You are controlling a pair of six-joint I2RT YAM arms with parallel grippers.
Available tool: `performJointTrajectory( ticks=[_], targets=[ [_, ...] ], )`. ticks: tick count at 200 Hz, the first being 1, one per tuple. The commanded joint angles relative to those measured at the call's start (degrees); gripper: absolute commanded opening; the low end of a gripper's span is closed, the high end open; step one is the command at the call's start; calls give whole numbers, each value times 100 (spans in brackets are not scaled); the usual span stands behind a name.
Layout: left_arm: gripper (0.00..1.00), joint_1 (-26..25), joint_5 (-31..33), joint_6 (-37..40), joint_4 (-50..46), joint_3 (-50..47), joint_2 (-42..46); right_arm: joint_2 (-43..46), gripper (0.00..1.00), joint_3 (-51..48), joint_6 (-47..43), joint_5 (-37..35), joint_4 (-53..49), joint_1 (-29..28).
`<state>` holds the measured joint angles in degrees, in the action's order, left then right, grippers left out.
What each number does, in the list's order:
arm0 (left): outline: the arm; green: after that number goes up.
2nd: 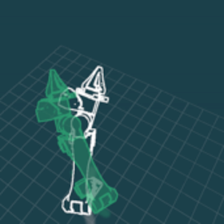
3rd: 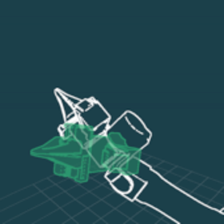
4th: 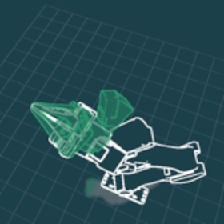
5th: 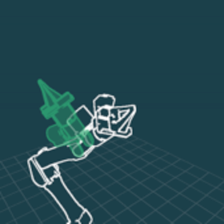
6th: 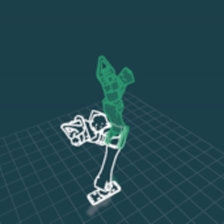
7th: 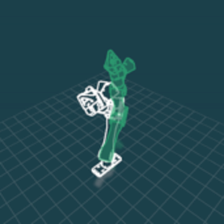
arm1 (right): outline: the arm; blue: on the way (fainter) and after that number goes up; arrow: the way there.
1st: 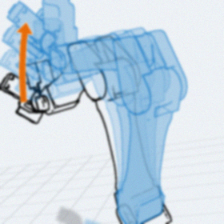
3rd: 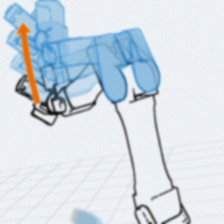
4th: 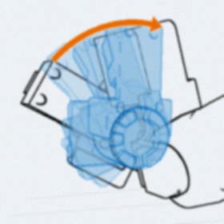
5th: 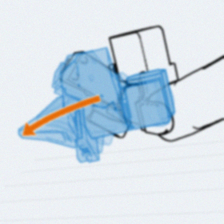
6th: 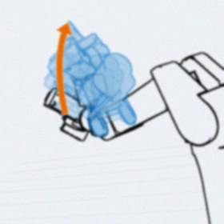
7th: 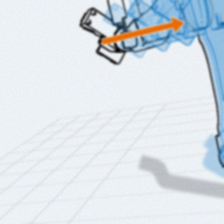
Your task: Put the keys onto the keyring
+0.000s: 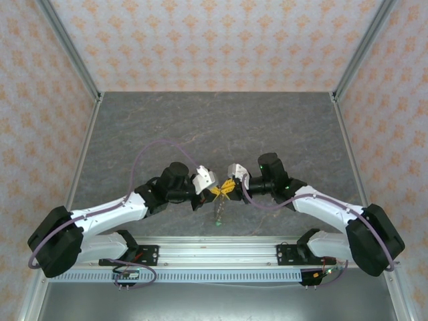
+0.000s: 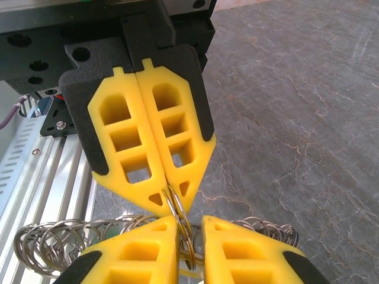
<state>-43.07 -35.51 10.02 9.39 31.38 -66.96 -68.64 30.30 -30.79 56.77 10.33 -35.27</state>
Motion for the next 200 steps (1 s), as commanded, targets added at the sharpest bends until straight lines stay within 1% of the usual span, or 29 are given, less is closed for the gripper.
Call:
performJointTrajectory(
  ticks=[1, 15, 28, 42, 58, 74, 94, 112, 136, 149, 155, 179, 200],
  targets=[
    [0, 18, -108, -162, 733, -42, 270, -70, 14, -145, 108, 174, 407, 80],
    [0, 27, -106, -224, 807, -85, 308, -108, 12, -156, 126, 185, 444, 90],
    [0, 27, -67, -246, 816, -114, 328, -125, 6, -146, 132, 139, 446, 90],
    [0, 31, -9, -179, 609, -52, 333, -90, 0, -93, 152, 145, 414, 87],
    [0, 27, 76, -11, 219, 61, 348, -29, 0, 78, 27, 194, 138, 89],
    [15, 25, 267, 176, -162, 173, 381, 16, 0, 305, -268, 152, -420, 67],
    [21, 26, 496, 473, -632, 322, 451, 52, 0, 571, -666, -95, -1045, -30],
    [22, 28, 587, 696, -1013, 506, 458, 53, 0, 709, -844, -245, -1312, -83],
    [24, 31, 544, 737, -1015, 574, 448, 50, 0, 869, -1060, -393, -1609, -177],
    [24, 28, 457, 746, -1069, 639, 361, 53, 0, 889, -1063, -404, -1606, -191],
    [24, 27, 387, 759, -1097, 670, 314, 208, 0, 898, -1061, -395, -1587, -206],
    [25, 27, 117, 802, -1194, 761, 154, 210, 0, 889, -1000, -395, -1454, -227],
    [25, 27, 24, 810, -1197, 780, 104, 202, 0, 888, -991, -389, -1419, -227]
  ],
)
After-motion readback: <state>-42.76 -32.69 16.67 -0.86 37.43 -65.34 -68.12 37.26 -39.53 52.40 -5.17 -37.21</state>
